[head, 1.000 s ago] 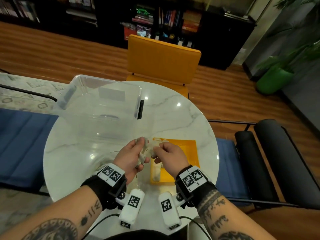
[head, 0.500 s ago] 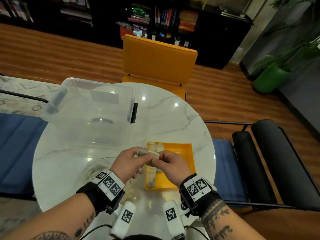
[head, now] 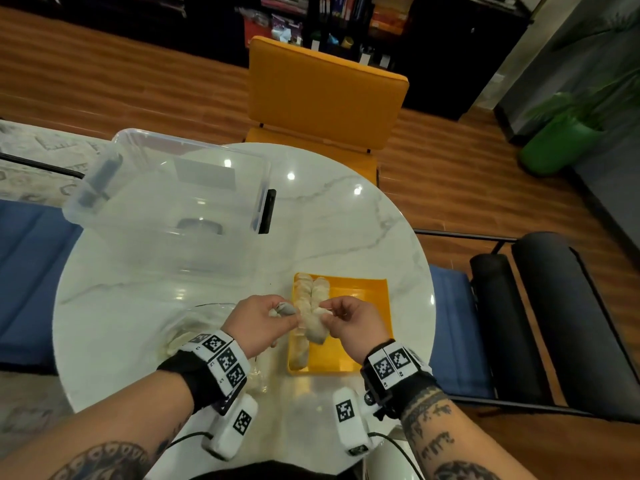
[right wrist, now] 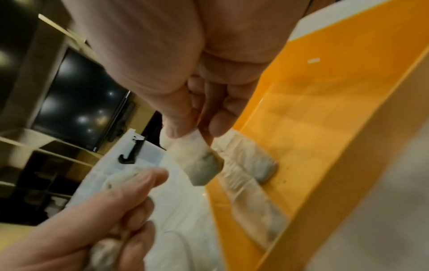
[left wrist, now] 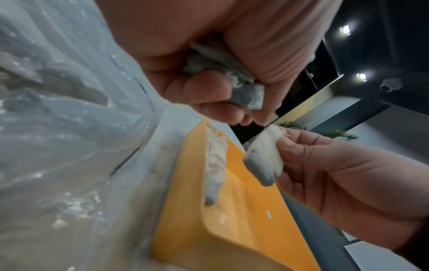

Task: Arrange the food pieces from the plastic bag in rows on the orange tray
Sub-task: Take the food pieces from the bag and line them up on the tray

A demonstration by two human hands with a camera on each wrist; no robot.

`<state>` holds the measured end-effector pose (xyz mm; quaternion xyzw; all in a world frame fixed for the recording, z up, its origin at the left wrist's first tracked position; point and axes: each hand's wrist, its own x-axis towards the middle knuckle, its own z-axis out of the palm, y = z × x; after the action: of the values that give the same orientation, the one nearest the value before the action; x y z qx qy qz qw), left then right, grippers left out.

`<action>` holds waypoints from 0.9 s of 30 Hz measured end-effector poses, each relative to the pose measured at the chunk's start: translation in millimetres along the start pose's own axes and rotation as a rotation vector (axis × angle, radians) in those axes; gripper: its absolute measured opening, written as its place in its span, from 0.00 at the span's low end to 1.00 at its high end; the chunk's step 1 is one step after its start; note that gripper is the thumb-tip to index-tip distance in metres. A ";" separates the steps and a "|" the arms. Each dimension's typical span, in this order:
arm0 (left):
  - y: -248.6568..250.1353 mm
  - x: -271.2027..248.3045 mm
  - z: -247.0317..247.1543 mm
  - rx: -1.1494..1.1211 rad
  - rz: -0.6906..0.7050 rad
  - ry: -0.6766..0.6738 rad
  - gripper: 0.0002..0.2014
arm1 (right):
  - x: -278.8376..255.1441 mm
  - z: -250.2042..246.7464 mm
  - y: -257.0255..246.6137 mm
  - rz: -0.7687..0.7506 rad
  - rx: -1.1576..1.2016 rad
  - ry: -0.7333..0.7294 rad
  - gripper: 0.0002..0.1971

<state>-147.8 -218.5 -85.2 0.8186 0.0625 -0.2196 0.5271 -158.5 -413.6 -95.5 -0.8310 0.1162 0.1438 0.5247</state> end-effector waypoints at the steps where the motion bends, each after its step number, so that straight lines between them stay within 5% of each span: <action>1: -4.0 2.5 -0.8 0.042 -0.024 0.021 0.07 | 3.7 -3.0 5.4 0.015 -0.085 -0.002 0.08; 8: -19.9 11.4 8.7 0.327 -0.117 0.001 0.13 | 19.1 -0.6 22.9 0.073 -0.556 -0.204 0.05; 13: -28.2 18.1 16.3 0.477 -0.093 0.011 0.23 | 39.1 6.8 24.7 0.140 -0.581 -0.152 0.06; 27: -31.9 21.4 12.9 0.375 -0.140 -0.034 0.26 | 50.3 12.4 28.2 0.247 -0.496 -0.089 0.07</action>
<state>-143.1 -218.8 -125.4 0.8923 0.0681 -0.2773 0.3498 -122.9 -416.4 -142.4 -0.9063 0.1548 0.2672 0.2885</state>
